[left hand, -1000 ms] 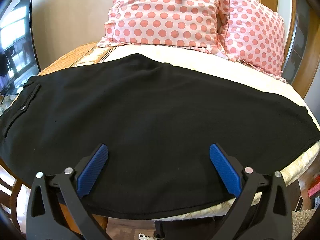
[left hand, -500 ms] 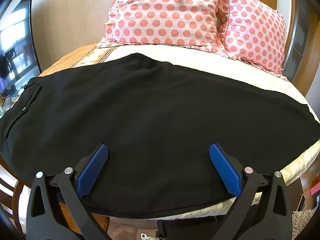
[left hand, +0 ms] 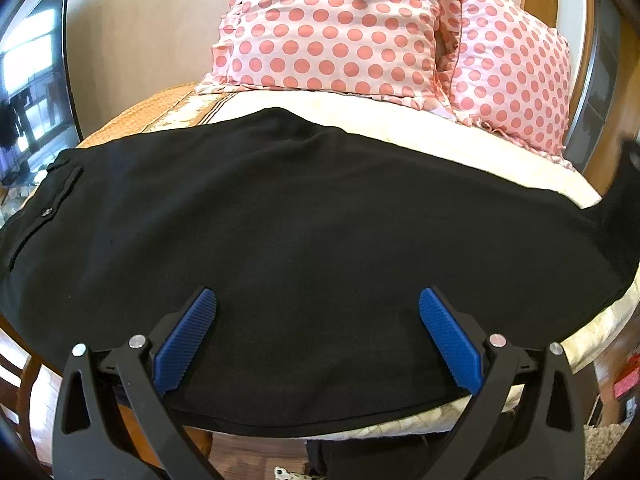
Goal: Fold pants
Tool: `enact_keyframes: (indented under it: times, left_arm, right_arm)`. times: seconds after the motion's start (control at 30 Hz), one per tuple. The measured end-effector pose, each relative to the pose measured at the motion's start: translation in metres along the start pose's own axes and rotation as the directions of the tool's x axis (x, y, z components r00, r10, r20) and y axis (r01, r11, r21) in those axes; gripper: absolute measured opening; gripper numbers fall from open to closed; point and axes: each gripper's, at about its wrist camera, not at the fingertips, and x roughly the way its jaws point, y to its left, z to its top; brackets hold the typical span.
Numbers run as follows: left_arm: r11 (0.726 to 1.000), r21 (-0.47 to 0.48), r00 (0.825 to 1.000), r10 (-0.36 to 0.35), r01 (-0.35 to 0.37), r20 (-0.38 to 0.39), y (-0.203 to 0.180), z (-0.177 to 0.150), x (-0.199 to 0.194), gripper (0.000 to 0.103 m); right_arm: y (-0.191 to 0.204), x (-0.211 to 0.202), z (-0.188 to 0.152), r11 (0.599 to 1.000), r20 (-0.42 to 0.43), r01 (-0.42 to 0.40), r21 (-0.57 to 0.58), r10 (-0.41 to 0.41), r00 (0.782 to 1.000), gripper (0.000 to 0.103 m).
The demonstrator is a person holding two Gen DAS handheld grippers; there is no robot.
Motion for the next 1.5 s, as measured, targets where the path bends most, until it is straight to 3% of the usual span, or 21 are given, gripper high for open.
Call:
enact_keyframes:
  times: [0.03,0.1,0.17,0.27,0.3,0.33,0.4,0.5,0.53,0.63,0.7,0.8,0.9,1.0,1.1,1.13,1.23,1.3,1.33,1.4,1.5]
  left_arm:
    - [1.000,-0.018,1.000,-0.024,0.024,0.001,0.002,0.001,-0.002,0.101]
    - [0.993,-0.073,0.996,-0.089,0.091,0.030,0.010,0.003,-0.013,0.101]
    - [0.990,-0.103,0.993,-0.090,0.098,0.078,0.018,0.004,-0.026,0.101]
    - [0.985,-0.162,0.988,-0.031,0.055,0.148,0.042,0.007,-0.049,0.101]
    - [0.981,-0.190,0.987,-0.009,0.040,0.161,0.052,0.008,-0.054,0.101]
    - [0.972,-0.233,0.985,0.026,0.015,0.173,0.067,0.007,-0.061,0.101]
    - [0.949,-0.315,0.978,0.099,-0.036,0.186,0.095,0.004,-0.071,0.101]
    - [0.907,-0.412,0.964,0.180,-0.086,0.194,0.126,-0.002,-0.081,0.101]
    - [0.885,-0.454,0.958,0.213,-0.105,0.193,0.139,-0.006,-0.086,0.101]
    - [0.829,-0.540,0.943,0.282,-0.147,0.177,0.164,-0.012,-0.093,0.101]
    - [0.792,-0.590,0.935,0.312,-0.157,0.170,0.179,-0.018,-0.099,0.101]
    - [0.757,-0.629,0.927,0.343,-0.176,0.154,0.195,-0.026,-0.105,0.101]
    - [0.737,-0.651,0.931,0.340,-0.180,0.129,0.204,-0.033,-0.104,0.101]
    - [0.731,-0.663,0.943,0.313,-0.162,0.115,0.209,-0.037,-0.100,0.101]
    - [0.729,-0.666,0.952,0.291,-0.155,0.098,0.213,-0.038,-0.096,0.101]
    - [0.727,-0.670,0.954,0.284,-0.151,0.094,0.213,-0.039,-0.094,0.101]
    - [0.717,-0.687,0.965,0.247,-0.120,0.089,0.215,-0.040,-0.089,0.101]
    - [0.712,-0.694,0.970,0.227,-0.105,0.086,0.217,-0.041,-0.086,0.101]
    - [0.710,-0.698,0.974,0.213,-0.096,0.082,0.219,-0.042,-0.084,0.101]
    - [0.703,-0.707,0.979,0.188,-0.080,0.076,0.221,-0.041,-0.079,0.101]
    - [0.676,-0.735,0.986,0.148,-0.044,0.077,0.230,-0.041,-0.073,0.101]
  right_arm:
    - [0.035,0.020,-0.013,0.993,-0.064,-0.101,-0.058,0.097,0.993,0.006]
    - [0.082,0.050,-0.044,0.965,-0.197,-0.229,-0.130,0.202,0.959,0.006]
    - [0.126,0.083,-0.097,0.922,-0.377,-0.338,-0.187,0.250,0.892,0.006]
    - [0.145,0.118,-0.159,0.915,-0.561,-0.363,-0.177,0.209,0.801,0.006]
    - [0.145,0.124,-0.170,0.919,-0.589,-0.362,-0.154,0.209,0.780,0.006]
    - [0.147,0.128,-0.177,0.925,-0.601,-0.354,-0.142,0.203,0.773,0.006]
    - [0.151,0.128,-0.172,0.926,-0.577,-0.352,-0.135,0.215,0.788,0.006]
    - [0.160,0.120,-0.152,0.921,-0.490,-0.374,-0.106,0.279,0.826,0.006]
    - [0.165,0.119,-0.151,0.913,-0.481,-0.392,-0.112,0.295,0.826,0.006]
    - [0.182,0.125,-0.177,0.886,-0.559,-0.437,-0.155,0.286,0.778,0.006]
    - [0.184,0.126,-0.183,0.884,-0.568,-0.437,-0.165,0.277,0.775,0.006]
    - [0.185,0.126,-0.183,0.886,-0.560,-0.434,-0.161,0.280,0.780,0.006]
    - [0.188,0.126,-0.191,0.880,-0.563,-0.431,-0.200,0.257,0.786,0.007]
    - [0.194,0.118,-0.211,0.851,-0.628,-0.462,-0.249,0.221,0.746,0.019]
    - [0.203,0.110,-0.215,0.804,-0.652,-0.533,-0.262,0.260,0.712,0.053]
    - [0.208,0.108,-0.214,0.789,-0.661,-0.559,-0.256,0.278,0.697,0.055]
    - [0.211,0.105,-0.204,0.791,-0.609,-0.564,-0.239,0.331,0.721,0.055]
    - [0.211,0.112,-0.205,0.808,-0.596,-0.529,-0.261,0.296,0.747,0.055]
    - [0.211,0.121,-0.215,0.811,-0.635,-0.514,-0.278,0.246,0.732,0.055]
    - [0.212,0.114,-0.223,0.784,-0.626,-0.528,-0.326,0.239,0.742,0.061]
    - [0.217,0.107,-0.225,0.760,-0.633,-0.542,-0.358,0.230,0.740,0.066]
